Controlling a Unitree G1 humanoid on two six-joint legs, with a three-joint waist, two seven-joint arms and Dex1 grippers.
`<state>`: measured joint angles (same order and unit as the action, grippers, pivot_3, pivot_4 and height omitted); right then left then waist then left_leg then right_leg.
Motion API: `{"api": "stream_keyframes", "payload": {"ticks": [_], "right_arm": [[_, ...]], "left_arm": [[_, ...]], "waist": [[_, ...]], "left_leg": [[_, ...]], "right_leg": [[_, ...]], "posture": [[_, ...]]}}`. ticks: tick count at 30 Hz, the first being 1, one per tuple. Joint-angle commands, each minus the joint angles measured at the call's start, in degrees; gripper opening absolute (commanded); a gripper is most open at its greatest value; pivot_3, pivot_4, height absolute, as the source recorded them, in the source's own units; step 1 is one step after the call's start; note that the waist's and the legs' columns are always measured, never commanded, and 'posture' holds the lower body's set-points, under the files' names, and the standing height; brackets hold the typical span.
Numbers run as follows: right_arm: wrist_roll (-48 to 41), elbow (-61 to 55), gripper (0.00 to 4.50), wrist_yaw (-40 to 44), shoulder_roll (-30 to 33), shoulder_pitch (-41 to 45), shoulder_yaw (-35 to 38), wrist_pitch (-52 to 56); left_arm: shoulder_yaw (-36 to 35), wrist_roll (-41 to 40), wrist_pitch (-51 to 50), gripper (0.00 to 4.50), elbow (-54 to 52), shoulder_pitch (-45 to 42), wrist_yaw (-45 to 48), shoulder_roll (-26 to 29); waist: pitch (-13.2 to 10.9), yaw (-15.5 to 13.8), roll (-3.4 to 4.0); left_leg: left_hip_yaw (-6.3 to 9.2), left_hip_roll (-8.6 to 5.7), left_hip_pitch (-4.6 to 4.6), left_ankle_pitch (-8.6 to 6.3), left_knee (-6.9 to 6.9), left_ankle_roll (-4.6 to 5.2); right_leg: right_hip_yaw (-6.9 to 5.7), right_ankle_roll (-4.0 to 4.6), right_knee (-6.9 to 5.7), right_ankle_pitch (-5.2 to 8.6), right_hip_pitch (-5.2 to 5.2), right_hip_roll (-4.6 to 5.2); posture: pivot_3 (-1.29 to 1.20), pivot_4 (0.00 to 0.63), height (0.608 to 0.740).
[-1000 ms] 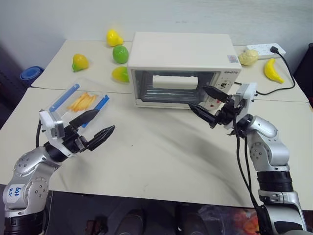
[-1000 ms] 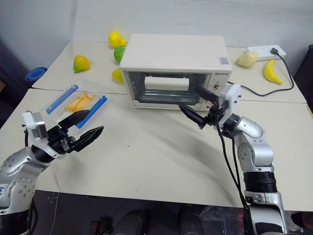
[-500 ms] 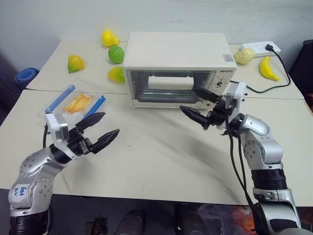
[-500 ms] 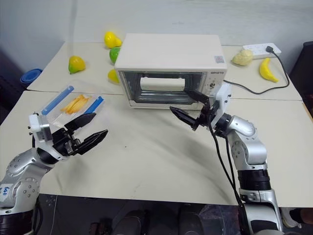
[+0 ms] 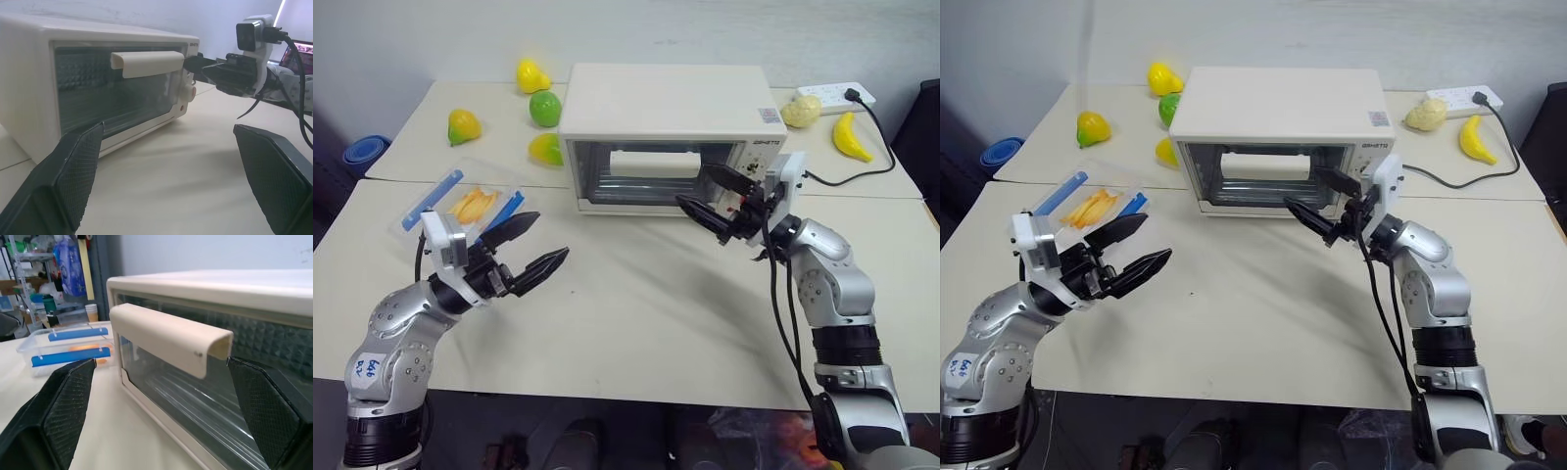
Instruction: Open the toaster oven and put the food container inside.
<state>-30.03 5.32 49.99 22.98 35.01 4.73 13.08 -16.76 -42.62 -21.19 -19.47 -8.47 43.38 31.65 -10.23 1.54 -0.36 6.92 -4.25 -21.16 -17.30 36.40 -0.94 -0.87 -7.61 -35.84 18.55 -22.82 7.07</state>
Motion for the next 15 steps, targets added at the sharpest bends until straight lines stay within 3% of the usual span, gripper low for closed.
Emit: {"api": "stream_keyframes", "payload": {"ticks": [1,9,12,15], "right_arm": [[-0.4,-2.6,4.46,1.6,0.1,0.5,-0.5,0.0],[-0.7,-15.1,4.46,5.7,5.0,-10.8,-4.3,5.2],[0.4,-17.5,4.5,5.5,5.7,-14.0,-5.1,4.0],[3.0,-17.9,4.5,5.9,6.0,-16.3,-6.2,1.4]], "left_arm": [[-0.7,-0.6,-0.2,4.5,-1.7,-0.4,-1.5,-0.3],[-3.0,-1.3,-1.2,4.5,5.0,-7.2,-3.7,0.1],[-2.7,1.9,0.3,3.95,10.6,-13.1,-4.5,0.9],[1.1,8.1,3.2,3.07,18.9,-20.6,-5.1,0.3]], "waist": [[0.0,-0.1,0.0],[0.0,-0.9,0.0],[0.0,-1.0,-0.01],[0.0,-1.5,-0.01]], "left_leg": [[0.0,0.0,0.0,0.0,0.01,0.0],[0.02,-0.01,-0.05,-0.01,0.06,0.01],[-0.04,0.0,-0.03,-0.01,0.1,0.0],[-0.04,0.02,-0.03,-0.03,0.11,-0.03]], "right_leg": [[0.0,0.0,0.0,0.0,0.0,0.01],[-0.02,0.0,0.02,0.0,0.0,-0.02],[0.02,0.0,-0.05,0.0,-0.01,-0.06],[0.04,0.0,-0.02,0.0,-0.03,-0.17]], "posture": [[0.0,0.15,0.74],[0.0,0.15,0.74],[0.0,0.15,0.74],[0.0,0.15,0.74]]}}
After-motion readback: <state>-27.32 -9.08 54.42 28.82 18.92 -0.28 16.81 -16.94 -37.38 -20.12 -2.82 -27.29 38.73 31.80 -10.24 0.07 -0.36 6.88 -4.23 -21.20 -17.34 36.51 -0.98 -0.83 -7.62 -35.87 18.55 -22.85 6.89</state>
